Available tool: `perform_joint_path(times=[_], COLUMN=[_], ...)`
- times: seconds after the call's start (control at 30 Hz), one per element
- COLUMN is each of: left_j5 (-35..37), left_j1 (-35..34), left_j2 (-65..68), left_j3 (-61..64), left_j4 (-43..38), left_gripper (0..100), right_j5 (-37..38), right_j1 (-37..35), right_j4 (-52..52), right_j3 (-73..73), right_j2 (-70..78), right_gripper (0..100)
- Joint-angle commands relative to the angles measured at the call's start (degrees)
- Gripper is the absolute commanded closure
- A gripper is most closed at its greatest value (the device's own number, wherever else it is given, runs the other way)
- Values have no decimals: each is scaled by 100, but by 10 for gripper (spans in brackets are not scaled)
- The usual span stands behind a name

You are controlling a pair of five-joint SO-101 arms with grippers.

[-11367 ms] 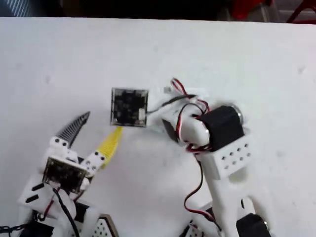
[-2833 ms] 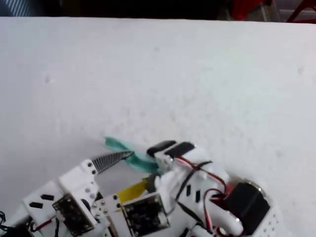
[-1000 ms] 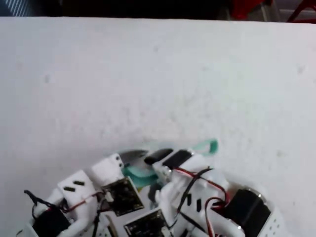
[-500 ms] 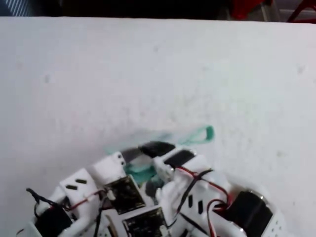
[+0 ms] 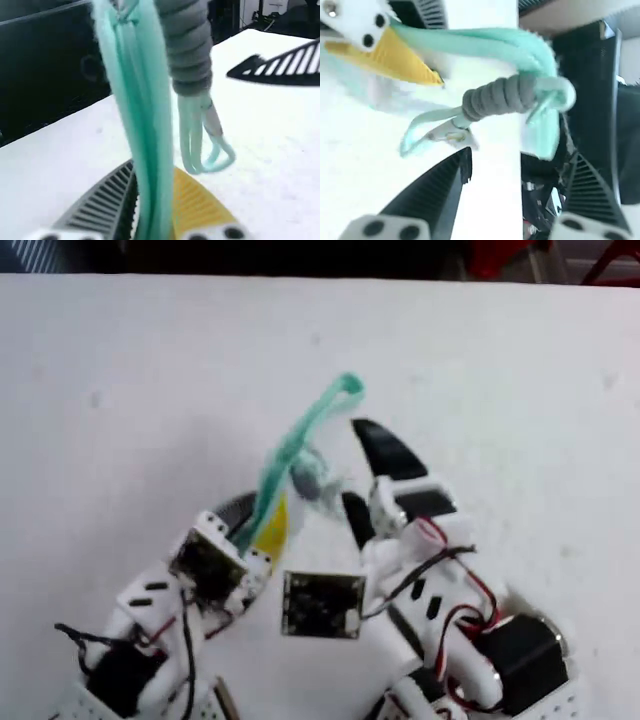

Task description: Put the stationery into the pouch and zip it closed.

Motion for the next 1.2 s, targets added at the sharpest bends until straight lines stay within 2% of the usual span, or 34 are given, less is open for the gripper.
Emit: perform_joint_path(times=[0.0,0.17,0.3,0.4,0.47,0.6,0.67,0.83,0.93,1.0,1.17], left_j5=[343,431,879,730,589,290,211,176,-18,-62,-53], left_j1=[-251,-242,-286,-286,-286,-286,-286,-286,-259,-242,-259], left_j2=[-57,-57,-57,-40,-48,-57,-57,-57,-57,-57,-57], left_j3=[492,721,730,905,1152,1556,1600,1591,1582,1582,1582], left_j4=[-1310,-1837,-2409,-2505,-2505,-2505,-2505,-2435,-2303,-2295,-2295], left_gripper=[978,979,980,980,979,977,977,976,976,976,976], right_j5=[-457,-1662,-3218,-4396,-4870,-5073,-5046,-5125,-5600,-5741,-5758], right_j1=[251,295,303,303,286,251,259,242,242,110,-734], right_j4=[-532,-1059,-1560,-1525,-1314,-910,-708,-31,-57,-277,-1314], right_j3=[-211,-237,-246,-220,-220,-220,-220,-211,-211,-149,580], right_j2=[-13,101,514,787,866,866,866,866,664,462,295], right_gripper=[726,726,726,729,762,924,966,902,897,896,895])
